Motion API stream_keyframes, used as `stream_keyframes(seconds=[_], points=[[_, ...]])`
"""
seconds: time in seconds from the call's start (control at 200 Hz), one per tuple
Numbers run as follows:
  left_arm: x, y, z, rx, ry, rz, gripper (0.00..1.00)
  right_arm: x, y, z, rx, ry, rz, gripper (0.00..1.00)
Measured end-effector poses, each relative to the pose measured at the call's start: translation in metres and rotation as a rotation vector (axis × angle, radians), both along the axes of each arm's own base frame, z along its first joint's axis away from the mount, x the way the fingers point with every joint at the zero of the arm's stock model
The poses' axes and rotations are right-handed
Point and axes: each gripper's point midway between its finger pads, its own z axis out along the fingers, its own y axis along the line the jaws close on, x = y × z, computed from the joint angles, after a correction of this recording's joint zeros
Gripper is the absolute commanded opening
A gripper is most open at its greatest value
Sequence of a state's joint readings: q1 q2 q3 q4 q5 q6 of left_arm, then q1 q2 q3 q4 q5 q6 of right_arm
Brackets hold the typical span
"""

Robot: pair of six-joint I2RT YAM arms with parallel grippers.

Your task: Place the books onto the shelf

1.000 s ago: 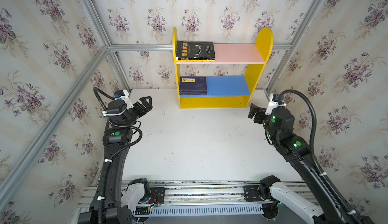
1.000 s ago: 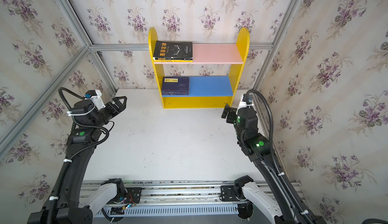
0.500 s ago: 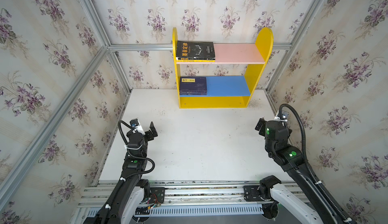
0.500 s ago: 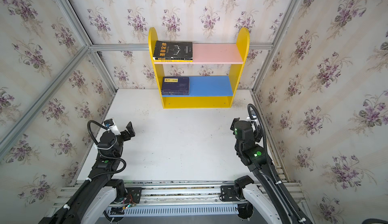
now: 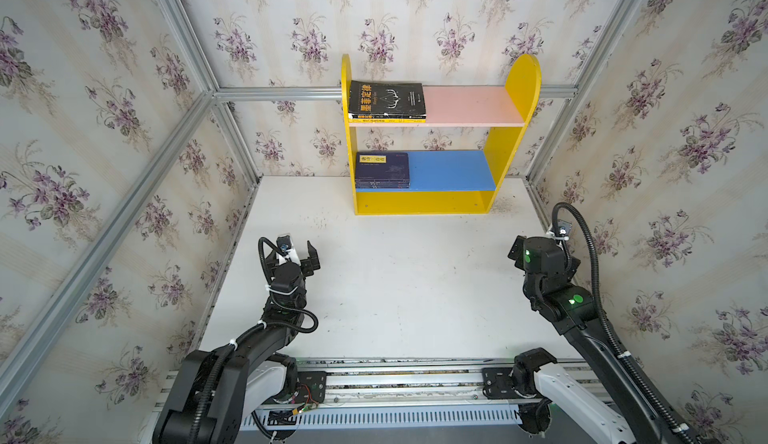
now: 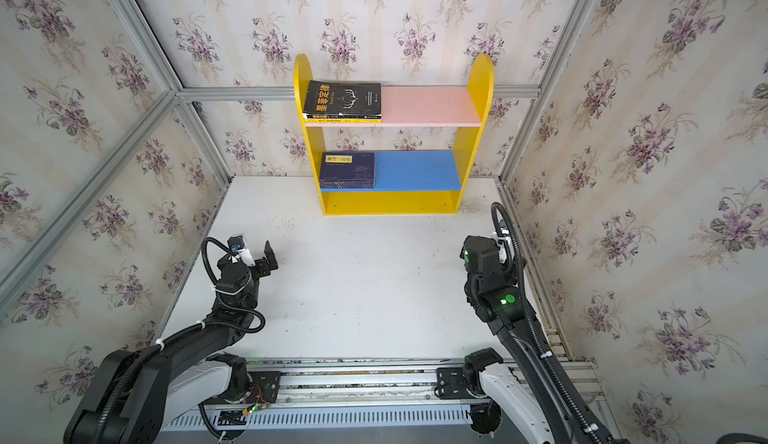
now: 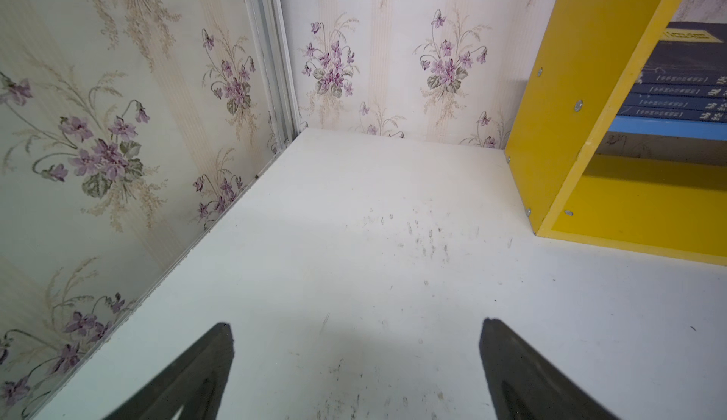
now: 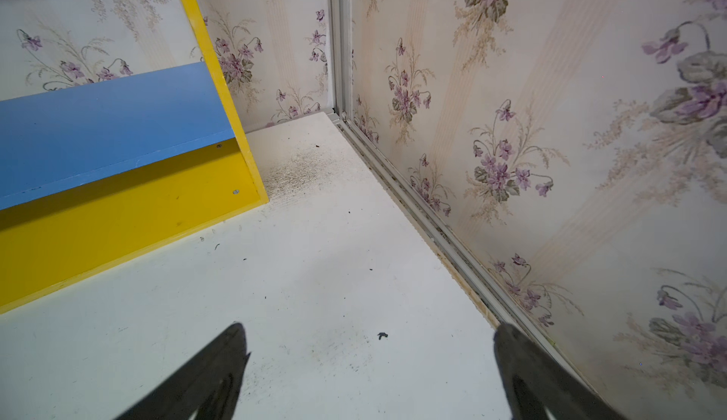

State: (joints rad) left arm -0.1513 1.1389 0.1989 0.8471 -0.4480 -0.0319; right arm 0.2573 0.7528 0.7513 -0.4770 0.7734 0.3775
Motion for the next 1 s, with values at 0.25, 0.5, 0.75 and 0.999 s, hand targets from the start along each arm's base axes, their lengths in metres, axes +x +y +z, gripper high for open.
stream_keyframes(seconds=[0.25,0.5,0.75,0.999], points=[[0.023,0.002,0.001,0.023,0.012,-0.012,0.99,-0.001,-0.009,-0.009,0.001,0.048,-0.033,1.0],[0.034,0.007,-0.005,-0.026,0.054,-0.057,0.99,0.012,-0.026,-0.043,0.018,0.12,-0.067,1.0],[0.035,0.004,-0.006,-0.038,0.056,-0.077,0.99,0.042,-0.024,-0.107,0.056,0.217,0.044,1.0],[0.035,0.003,-0.006,-0.039,0.056,-0.082,0.99,0.074,0.004,-0.152,0.071,0.167,0.253,1.0]])
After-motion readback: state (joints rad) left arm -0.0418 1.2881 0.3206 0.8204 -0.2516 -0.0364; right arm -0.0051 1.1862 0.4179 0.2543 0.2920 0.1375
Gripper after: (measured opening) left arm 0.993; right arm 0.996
